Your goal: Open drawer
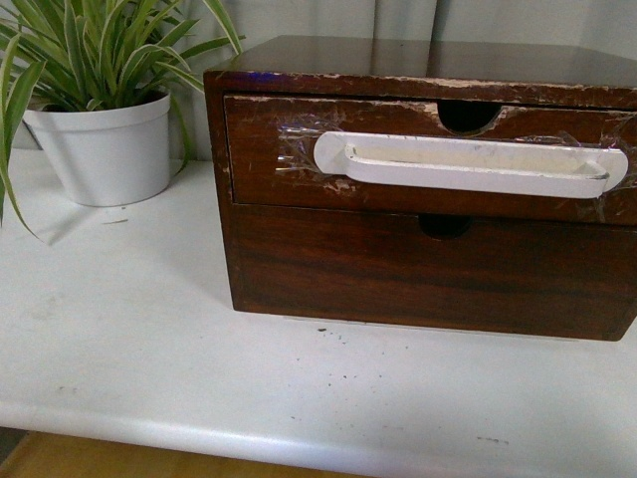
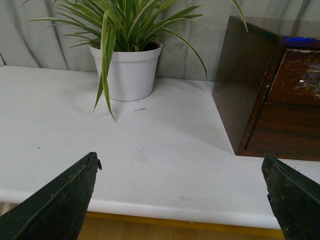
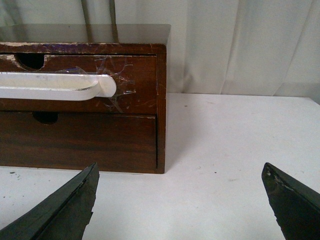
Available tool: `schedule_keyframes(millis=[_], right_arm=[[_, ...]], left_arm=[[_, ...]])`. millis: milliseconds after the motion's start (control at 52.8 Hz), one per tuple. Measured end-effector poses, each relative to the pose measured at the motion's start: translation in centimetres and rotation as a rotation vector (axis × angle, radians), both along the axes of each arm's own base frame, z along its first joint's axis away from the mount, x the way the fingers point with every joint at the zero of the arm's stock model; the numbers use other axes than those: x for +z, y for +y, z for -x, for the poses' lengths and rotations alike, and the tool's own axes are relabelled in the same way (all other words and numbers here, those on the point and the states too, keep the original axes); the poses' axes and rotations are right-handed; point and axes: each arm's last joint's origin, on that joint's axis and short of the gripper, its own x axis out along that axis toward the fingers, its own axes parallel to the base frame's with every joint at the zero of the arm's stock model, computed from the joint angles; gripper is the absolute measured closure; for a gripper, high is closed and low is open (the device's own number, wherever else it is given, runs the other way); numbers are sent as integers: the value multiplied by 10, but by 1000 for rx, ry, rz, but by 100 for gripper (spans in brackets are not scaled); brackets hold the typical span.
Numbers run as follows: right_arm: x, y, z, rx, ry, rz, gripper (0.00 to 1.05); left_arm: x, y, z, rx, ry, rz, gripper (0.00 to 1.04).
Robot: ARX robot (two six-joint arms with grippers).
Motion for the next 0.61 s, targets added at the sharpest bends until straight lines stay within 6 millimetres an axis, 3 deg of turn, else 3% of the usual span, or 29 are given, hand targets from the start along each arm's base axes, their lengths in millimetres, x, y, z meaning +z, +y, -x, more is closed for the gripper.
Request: schedule_keyframes(millis=[606], right_arm=[[0,0,0,0,0,0,9]], left_arm=[[0,0,0,0,0,0,6]])
